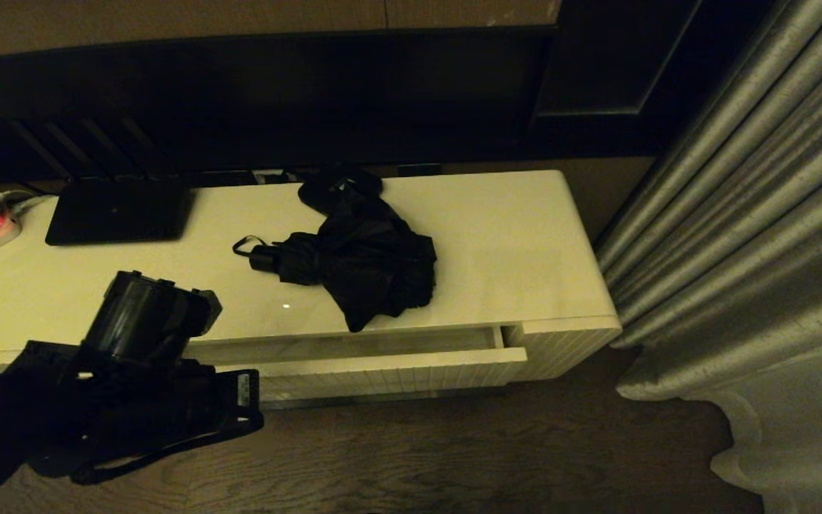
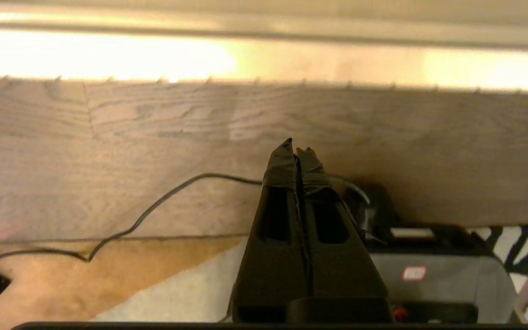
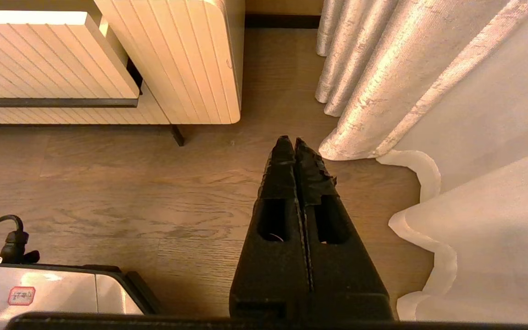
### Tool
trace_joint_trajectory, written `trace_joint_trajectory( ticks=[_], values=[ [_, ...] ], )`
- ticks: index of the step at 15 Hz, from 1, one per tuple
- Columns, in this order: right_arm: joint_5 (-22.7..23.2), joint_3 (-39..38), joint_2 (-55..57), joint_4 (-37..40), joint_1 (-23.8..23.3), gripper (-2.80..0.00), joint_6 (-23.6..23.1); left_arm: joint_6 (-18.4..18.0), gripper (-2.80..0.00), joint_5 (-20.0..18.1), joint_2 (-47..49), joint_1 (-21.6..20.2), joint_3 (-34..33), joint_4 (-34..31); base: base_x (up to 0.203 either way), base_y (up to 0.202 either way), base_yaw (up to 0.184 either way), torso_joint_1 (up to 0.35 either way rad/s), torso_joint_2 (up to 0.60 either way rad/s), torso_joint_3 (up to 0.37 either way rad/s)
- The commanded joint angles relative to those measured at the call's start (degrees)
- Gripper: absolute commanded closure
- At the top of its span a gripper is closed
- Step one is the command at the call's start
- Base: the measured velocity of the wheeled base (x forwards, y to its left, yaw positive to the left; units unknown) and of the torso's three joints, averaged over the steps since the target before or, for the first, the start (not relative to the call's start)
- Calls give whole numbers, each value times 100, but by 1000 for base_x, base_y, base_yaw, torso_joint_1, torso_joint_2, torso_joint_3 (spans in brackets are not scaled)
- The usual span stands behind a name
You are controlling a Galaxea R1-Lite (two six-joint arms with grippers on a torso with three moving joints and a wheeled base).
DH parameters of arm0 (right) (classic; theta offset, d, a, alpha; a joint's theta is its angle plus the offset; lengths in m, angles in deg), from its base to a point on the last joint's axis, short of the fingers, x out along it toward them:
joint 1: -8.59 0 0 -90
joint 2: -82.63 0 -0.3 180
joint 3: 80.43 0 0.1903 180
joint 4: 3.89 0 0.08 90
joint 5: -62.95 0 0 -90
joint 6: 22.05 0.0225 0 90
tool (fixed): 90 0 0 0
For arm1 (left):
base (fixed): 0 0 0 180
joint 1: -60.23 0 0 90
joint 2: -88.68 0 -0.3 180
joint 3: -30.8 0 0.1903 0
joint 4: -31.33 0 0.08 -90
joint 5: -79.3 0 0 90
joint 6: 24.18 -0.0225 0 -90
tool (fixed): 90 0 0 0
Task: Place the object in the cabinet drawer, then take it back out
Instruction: Open the drawer
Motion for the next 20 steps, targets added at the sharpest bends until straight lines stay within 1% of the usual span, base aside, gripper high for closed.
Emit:
trace_joint_trajectory(
  ticks=[1, 3, 12, 20],
  values=[
    [5, -1, 4, -2, 2, 0, 2, 18, 0, 9, 342, -11, 60, 292, 0, 0, 0, 0, 0, 0],
    [5, 0, 4, -2, 2, 0, 2, 11, 0, 21, 490, -43, 148, 555, 0, 0, 0, 0, 0, 0],
    [5, 0, 4, -2, 2, 0, 2, 20, 0, 12, 402, -87, 315, 590, 0, 0, 0, 0, 0, 0],
    [5, 0, 4, -2, 2, 0, 2, -68, 0, 12, 760, -239, 233, 1115, 0, 0, 0, 0, 0, 0]
  ],
)
